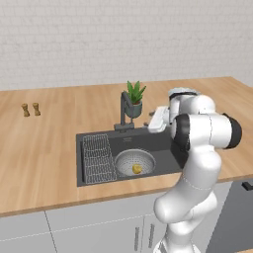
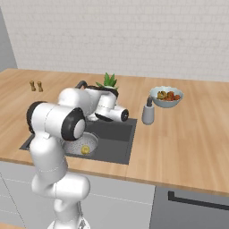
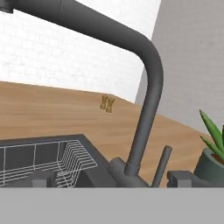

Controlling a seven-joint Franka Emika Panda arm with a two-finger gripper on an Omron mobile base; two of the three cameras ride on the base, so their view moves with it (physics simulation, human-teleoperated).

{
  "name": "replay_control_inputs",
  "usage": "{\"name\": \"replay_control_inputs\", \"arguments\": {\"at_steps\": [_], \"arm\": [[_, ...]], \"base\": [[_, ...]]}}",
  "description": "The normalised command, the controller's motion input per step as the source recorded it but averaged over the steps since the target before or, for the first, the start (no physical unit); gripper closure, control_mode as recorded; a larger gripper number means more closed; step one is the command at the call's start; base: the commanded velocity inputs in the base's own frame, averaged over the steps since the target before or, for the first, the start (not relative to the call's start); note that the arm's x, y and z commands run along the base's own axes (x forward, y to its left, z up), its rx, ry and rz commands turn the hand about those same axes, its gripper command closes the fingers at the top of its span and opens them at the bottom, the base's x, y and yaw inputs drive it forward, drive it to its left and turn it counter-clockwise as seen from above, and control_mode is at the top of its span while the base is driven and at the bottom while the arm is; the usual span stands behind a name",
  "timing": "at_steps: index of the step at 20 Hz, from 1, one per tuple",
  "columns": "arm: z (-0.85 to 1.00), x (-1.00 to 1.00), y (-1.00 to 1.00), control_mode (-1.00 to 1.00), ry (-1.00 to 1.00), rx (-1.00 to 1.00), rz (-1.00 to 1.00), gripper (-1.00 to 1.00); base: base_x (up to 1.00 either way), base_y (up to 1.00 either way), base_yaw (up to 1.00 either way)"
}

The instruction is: Put the colander in the sink, put the kiwi in the colander, and turn on the sink faucet and pour water over the colander.

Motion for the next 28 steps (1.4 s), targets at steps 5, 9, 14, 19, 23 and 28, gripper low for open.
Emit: {"name": "replay_control_inputs", "arguments": {"at_steps": [5,9,14,19,23,28], "arm": [[0.0,0.51,0.02,-1.0,0.0,0.12,0.04,-1.0],[0.0,0.44,0.19,-1.0,0.0,0.05,0.04,-1.0],[0.0,0.37,0.17,-1.0,0.0,0.02,0.05,-1.0],[-0.05,0.29,0.21,-1.0,0.0,0.0,0.01,-1.0],[-0.23,0.24,0.15,-1.0,0.0,0.0,0.0,-1.0],[-0.25,0.36,0.15,-1.0,0.0,0.0,0.0,-1.0]], "base": [[0.0,0.0,0.0],[0.0,0.0,0.0],[0.0,0.0,0.0],[0.0,0.0,0.0],[0.0,0.0,0.0],[0.0,0.0,0.0]]}}
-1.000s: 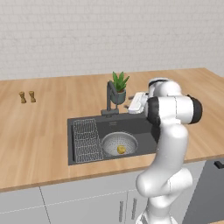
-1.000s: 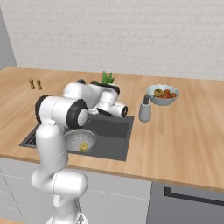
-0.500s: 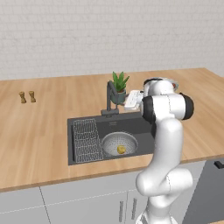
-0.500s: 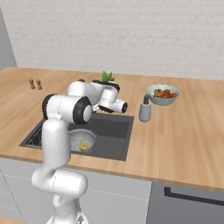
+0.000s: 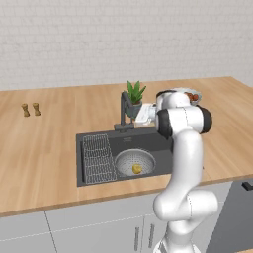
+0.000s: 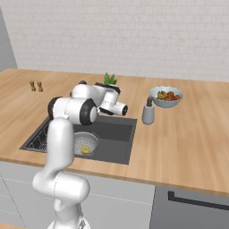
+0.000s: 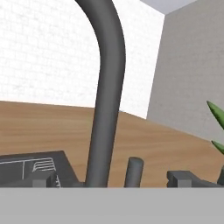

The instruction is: Put the colander in the sink, put the kiwi in the colander, and turn on the sink faucet and pour water over the colander.

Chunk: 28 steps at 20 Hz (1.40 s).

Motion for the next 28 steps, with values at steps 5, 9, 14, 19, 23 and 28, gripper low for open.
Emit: {"name": "replay_control_inputs", "arguments": {"at_steps": [5,9,14,19,23,28], "arm": [[-0.19,0.39,0.02,-1.0,0.0,0.0,0.0,-1.0],[-0.13,0.28,0.0,-1.0,0.0,0.0,0.0,-1.0],[-0.09,0.34,0.0,-1.0,0.0,0.0,0.0,-1.0],[-0.05,0.17,0.07,-1.0,0.0,0.0,0.0,-1.0],[0.0,0.0,0.16,-1.0,0.0,0.0,-0.01,-1.0],[0.0,0.04,0.15,-1.0,0.0,0.0,-0.05,-1.0]], "base": [[0.0,0.0,0.0],[0.0,0.0,0.0],[0.0,0.0,0.0],[0.0,0.0,0.0],[0.0,0.0,0.0],[0.0,0.0,0.0]]}}
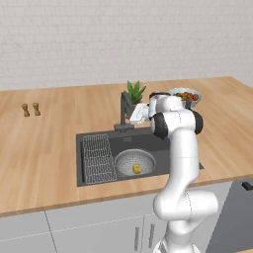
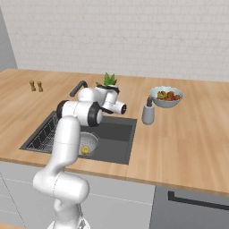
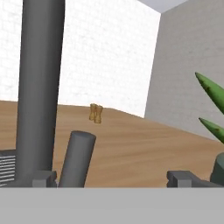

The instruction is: Put the colander in the sink, put the kiwi in the colander, and turn on the sink faucet and pour water over the colander.

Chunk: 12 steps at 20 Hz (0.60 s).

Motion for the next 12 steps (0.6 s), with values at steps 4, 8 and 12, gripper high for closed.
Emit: {"name": "replay_control_inputs", "arguments": {"at_steps": [4,8,12], "arm": [[0.0,0.18,0.02,-1.0,0.0,0.0,-0.05,1.0],[-0.01,0.21,-0.01,-1.0,0.01,0.0,-0.07,1.0],[-0.04,0.1,-0.22,-1.0,0.07,0.0,-0.06,1.0]], "base": [[0.0,0.0,0.0],[0.0,0.0,0.0],[0.0,0.0,0.0]]}}
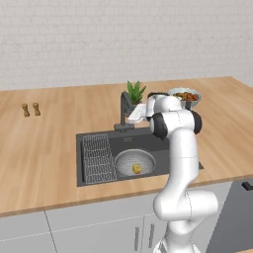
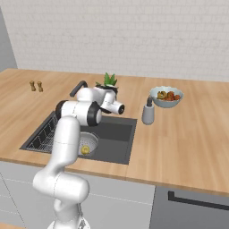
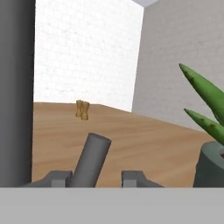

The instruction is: Put the colander in the sink, put the kiwi in the colander, and turn on the sink faucet and pour water over the colander.

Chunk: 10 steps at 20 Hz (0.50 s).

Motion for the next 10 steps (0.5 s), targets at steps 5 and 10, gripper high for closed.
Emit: {"name": "replay_control_inputs", "arguments": {"at_steps": [5,10], "arm": [[-0.08,0.08,-0.33,-1.0,0.03,0.0,-0.01,1.0],[-0.13,0.0,-0.6,-1.0,0.0,0.0,0.0,1.0]], "base": [[0.0,0.0,0.0],[0.0,0.0,0.0]]}}
